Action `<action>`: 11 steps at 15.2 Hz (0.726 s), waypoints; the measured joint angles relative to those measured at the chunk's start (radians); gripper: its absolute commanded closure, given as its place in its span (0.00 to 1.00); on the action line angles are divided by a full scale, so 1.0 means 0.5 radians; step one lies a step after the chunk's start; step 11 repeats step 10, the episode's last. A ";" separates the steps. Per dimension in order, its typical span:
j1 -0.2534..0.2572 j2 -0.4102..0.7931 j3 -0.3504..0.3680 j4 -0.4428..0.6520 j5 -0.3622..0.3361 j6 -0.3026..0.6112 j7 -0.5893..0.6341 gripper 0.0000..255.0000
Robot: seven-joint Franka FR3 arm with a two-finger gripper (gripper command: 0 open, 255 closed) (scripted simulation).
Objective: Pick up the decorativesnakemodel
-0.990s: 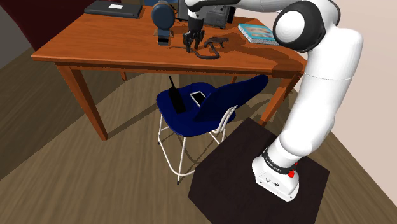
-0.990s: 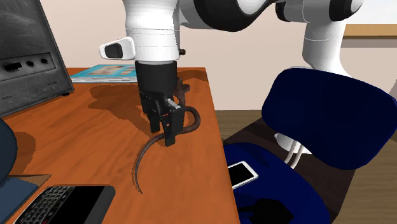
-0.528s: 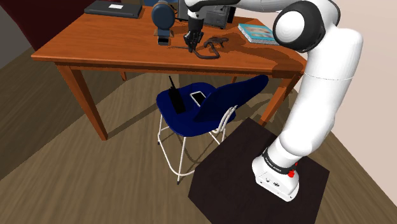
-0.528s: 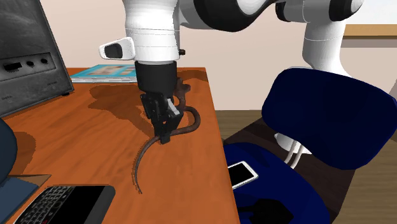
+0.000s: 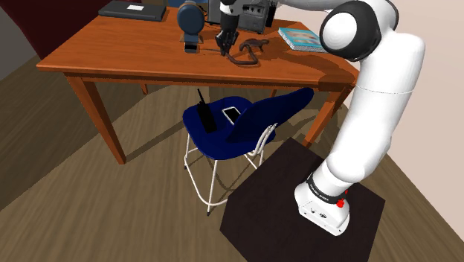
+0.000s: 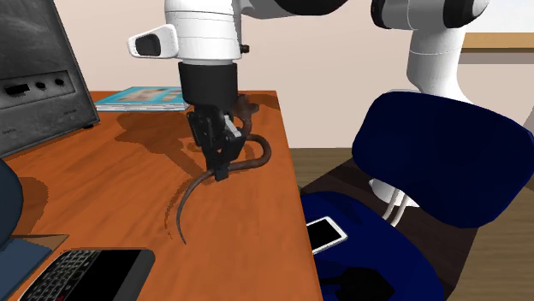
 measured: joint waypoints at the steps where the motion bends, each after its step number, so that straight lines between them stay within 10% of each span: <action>1: 0.000 0.006 0.000 0.034 0.000 -0.027 0.000 1.00; 11: -0.004 0.040 -0.001 0.319 0.001 -0.278 0.001 1.00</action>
